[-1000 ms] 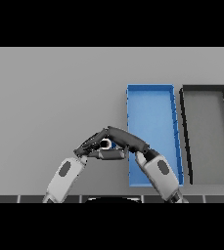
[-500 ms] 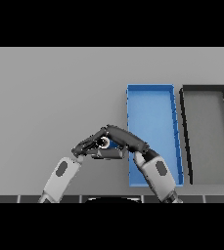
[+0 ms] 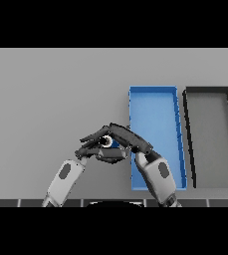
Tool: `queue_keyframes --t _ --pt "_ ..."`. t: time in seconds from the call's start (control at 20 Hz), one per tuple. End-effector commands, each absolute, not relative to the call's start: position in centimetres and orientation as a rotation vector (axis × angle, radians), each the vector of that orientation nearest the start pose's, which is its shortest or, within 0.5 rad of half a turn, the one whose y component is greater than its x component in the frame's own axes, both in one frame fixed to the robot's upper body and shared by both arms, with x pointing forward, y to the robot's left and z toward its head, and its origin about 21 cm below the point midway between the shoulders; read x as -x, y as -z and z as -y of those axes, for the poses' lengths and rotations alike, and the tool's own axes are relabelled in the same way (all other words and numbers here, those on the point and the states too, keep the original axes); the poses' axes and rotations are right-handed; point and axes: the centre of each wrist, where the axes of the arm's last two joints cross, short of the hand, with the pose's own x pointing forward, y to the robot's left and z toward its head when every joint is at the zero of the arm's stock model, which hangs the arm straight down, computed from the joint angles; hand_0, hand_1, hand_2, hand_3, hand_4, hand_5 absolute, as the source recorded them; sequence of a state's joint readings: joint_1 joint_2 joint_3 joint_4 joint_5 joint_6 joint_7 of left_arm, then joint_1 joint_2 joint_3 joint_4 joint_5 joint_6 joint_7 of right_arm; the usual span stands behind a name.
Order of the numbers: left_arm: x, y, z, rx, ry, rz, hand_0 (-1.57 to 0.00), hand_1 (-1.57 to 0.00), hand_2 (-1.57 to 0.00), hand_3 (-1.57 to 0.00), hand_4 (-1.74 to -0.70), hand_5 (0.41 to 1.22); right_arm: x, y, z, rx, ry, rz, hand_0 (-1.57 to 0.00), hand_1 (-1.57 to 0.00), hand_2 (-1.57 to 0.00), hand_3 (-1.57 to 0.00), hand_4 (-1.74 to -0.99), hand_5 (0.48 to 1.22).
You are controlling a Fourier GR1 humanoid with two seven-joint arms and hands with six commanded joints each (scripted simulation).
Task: Pick up the blue pipe and place it into the blue bin.
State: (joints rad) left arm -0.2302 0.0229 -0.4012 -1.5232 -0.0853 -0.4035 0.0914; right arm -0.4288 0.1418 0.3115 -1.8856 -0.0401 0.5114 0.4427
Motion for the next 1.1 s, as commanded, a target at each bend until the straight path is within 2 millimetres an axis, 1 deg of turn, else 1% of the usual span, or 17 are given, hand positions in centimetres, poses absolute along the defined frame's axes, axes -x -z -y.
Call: queue_keyframes --t 0.0,0.1,0.15,0.25,0.35,0.4,0.45,0.5,0.55,0.6,0.7,0.8,0.85,0.9,0.95,1.0,1.05 --pt "-27.3 -3.8 -11.5 0.496 0.875 1.509 -0.02 -0.01 -0.01 -0.01 -0.97 0.512 -26.1 -18.4 8.7 -0.637 -0.934 1.755 -1.57 -1.57 -1.57 -1.57 -1.495 1.221" --pt "-27.0 -3.6 -11.0 0.502 0.881 1.503 -0.01 -0.01 -0.01 -0.01 -0.97 0.493 -26.2 -20.1 8.6 -0.665 -0.904 1.720 -1.57 -1.57 -1.57 -1.57 -1.494 1.221" --pt "-26.8 -3.7 -11.0 0.503 0.875 1.514 -0.01 -0.01 -0.01 -0.01 -0.97 0.489 -26.7 -20.5 8.9 -0.667 -0.861 1.708 -1.57 -1.57 -1.57 -1.57 -1.494 1.221" --pt "-26.7 -3.7 -11.5 0.495 0.876 1.510 0.00 0.00 0.00 0.00 -0.97 0.479 -27.4 -22.4 9.7 -0.698 -0.817 1.747 -1.57 -1.57 -1.57 -1.57 -1.495 1.221" --pt "-26.8 -4.0 -11.3 0.489 0.882 1.507 0.00 0.00 0.00 0.00 -0.96 0.475 -28.1 -25.0 9.9 -0.746 -0.780 1.792 -1.57 -1.57 -1.57 -1.57 -1.496 1.221" --pt "-26.7 -4.1 -11.5 0.486 0.886 1.507 0.00 0.00 0.00 0.00 -0.95 0.474 -28.4 -26.8 10.7 -0.749 -0.744 1.837 -1.57 -1.57 -1.57 -1.57 -1.497 1.221" --pt "-26.8 -4.2 -11.6 0.492 0.883 1.513 0.00 0.00 0.00 0.00 -0.95 0.473 -28.8 -28.1 11.2 -0.732 -0.696 1.882 -1.57 -1.57 -1.57 -1.57 -1.497 1.221" --pt "-26.6 -3.8 -11.7 0.489 0.893 1.508 0.00 0.00 0.00 0.00 -0.95 0.471 -29.5 -29.2 12.1 -0.688 -0.651 1.907 -1.57 -1.57 -1.57 -1.57 -1.497 1.221" --pt "-26.3 -3.8 -11.7 0.503 0.892 1.519 0.00 0.00 0.00 0.00 -0.95 0.468 -29.7 -29.8 12.5 -0.650 -0.624 1.931 -1.57 -1.57 -1.57 -1.57 -1.498 1.221" --pt "-26.3 -3.9 -11.7 0.497 0.893 1.524 0.00 0.00 0.00 0.00 -0.95 0.466 -30.4 -30.5 13.5 -0.581 -0.598 1.955 -1.57 -1.57 -1.57 -1.57 -1.498 1.221" --pt "-26.2 -4.2 -12.3 0.496 0.883 1.534 0.00 0.00 0.00 0.00 -0.95 0.468 -31.6 -30.6 15.3 -0.491 -0.558 1.958 -1.57 -1.57 -1.57 -1.57 -1.498 1.221" --pt "-26.1 -4.2 -12.3 0.485 0.879 1.523 0.00 0.00 0.00 0.00 -0.95 0.472 -32.1 -30.0 16.7 -0.402 -0.508 1.945 -1.57 -1.57 -1.57 -1.57 -1.498 1.221" --pt "-26.1 -4.4 -12.1 0.482 0.869 1.523 0.00 0.00 0.00 0.00 -0.95 0.474 -32.3 -29.7 17.8 -0.366 -0.475 1.917 -1.57 -1.57 -1.57 -1.57 -1.499 1.221" --pt "-26.0 -4.1 -12.8 0.478 0.872 1.527 0.00 0.00 0.00 0.00 -0.95 0.474 -32.6 -29.0 18.7 -0.311 -0.447 1.892 -1.57 -1.57 -1.57 -1.57 -1.499 1.221" --pt "-26.1 -4.1 -12.6 0.475 0.877 1.519 0.00 0.00 0.00 0.00 -0.95 0.472 -32.8 -28.3 19.1 -0.282 -0.434 1.868 -1.57 -1.57 -1.57 -1.57 -1.499 1.221" --pt "-26.3 -4.2 -12.6 0.471 0.876 1.524 0.00 0.00 0.00 0.00 -0.95 0.470 -33.2 -27.8 19.8 -0.240 -0.422 1.846 -1.57 -1.57 -1.57 -1.57 -1.499 1.221" --pt "-26.5 -3.9 -12.3 0.465 0.879 1.514 0.00 0.00 0.00 0.00 -0.94 0.467 -33.4 -26.8 20.5 -0.212 -0.409 1.814 -1.57 -1.57 -1.57 -1.57 -1.499 1.221"
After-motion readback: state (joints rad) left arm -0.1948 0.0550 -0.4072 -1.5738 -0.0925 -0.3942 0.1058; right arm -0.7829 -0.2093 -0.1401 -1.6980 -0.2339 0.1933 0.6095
